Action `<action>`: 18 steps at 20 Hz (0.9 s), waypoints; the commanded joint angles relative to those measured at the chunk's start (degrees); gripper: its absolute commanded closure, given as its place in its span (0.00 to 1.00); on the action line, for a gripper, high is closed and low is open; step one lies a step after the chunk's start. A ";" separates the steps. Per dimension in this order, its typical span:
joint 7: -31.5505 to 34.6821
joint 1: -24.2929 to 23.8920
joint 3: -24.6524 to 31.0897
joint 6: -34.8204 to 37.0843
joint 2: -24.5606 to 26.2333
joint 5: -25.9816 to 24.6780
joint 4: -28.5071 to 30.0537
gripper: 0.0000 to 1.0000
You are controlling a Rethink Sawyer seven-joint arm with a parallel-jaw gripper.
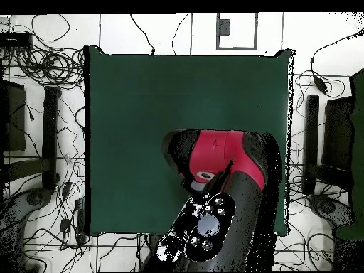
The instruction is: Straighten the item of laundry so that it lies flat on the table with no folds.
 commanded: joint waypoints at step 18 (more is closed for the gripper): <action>-5.51 -3.79 12.90 -16.59 1.19 -2.28 -6.81 1.00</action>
